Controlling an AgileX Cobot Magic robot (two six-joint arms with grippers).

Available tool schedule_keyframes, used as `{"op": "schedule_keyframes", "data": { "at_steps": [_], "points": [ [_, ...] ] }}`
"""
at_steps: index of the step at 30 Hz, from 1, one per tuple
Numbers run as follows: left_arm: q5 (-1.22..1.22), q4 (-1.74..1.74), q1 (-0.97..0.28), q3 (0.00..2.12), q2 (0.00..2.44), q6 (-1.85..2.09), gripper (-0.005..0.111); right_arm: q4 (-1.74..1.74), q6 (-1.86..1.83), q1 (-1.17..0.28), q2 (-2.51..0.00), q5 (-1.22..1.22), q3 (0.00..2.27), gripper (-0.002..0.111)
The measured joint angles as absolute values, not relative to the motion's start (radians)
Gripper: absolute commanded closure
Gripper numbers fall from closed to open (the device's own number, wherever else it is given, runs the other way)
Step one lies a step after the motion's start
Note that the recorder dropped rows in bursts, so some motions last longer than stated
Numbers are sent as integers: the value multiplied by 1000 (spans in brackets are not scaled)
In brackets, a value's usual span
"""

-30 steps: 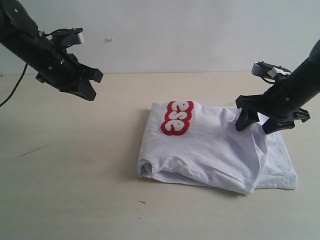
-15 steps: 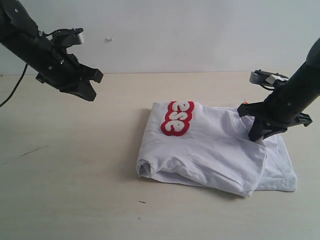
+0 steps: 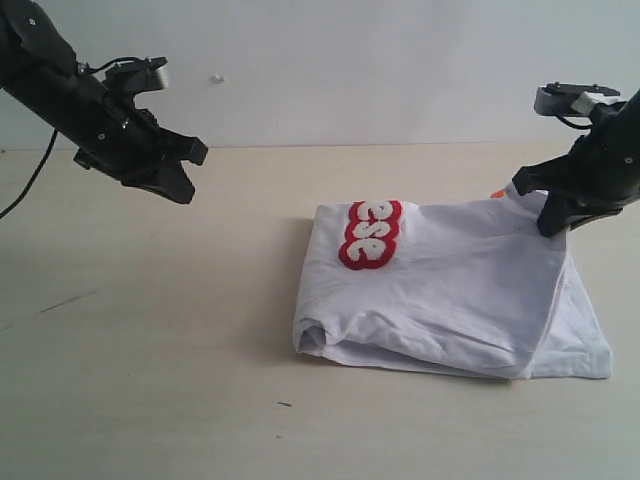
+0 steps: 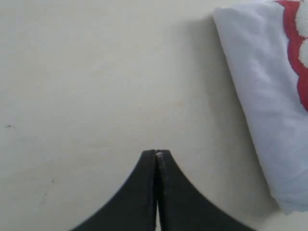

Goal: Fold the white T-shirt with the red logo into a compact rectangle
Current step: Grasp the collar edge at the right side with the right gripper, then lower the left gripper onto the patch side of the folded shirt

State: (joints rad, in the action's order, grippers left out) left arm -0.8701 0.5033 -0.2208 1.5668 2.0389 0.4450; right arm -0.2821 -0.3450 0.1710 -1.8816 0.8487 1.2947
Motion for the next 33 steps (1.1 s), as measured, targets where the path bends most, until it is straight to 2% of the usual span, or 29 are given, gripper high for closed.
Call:
{"op": "schedule_keyframes", "data": {
  "at_steps": [6, 8, 11, 13, 16, 21, 25, 28, 33],
  "points": [
    [-874, 505, -221, 1567, 2039, 452, 107, -119, -204, 171, -1908, 820, 1295, 105],
    [-874, 505, -221, 1567, 2039, 452, 107, -78, -177, 171, -1918, 808, 1295, 96],
    [-874, 505, -221, 1567, 2039, 452, 107, -49, -161, 171, -1935, 802, 1295, 73],
    [-874, 505, -221, 1567, 2039, 452, 107, -42, -156, 171, -1941, 796, 1295, 64],
    [-883, 552, -221, 1567, 2039, 490, 107, -23, -123, 171, -1943, 788, 1295, 63],
    [-957, 821, -257, 1567, 2039, 751, 107, -7, -85, 171, -1929, 781, 1304, 63],
    [-942, 901, -384, 1567, 2068, 879, 107, -17, -83, 171, -1917, 779, 1306, 64],
    [-842, 875, -502, 1567, 2120, 901, 107, -40, -82, 171, -1916, 782, 1306, 66],
    [-726, 839, -620, 1567, 2204, 897, 107, -67, -82, 171, -1916, 791, 1306, 71]
  ]
}}
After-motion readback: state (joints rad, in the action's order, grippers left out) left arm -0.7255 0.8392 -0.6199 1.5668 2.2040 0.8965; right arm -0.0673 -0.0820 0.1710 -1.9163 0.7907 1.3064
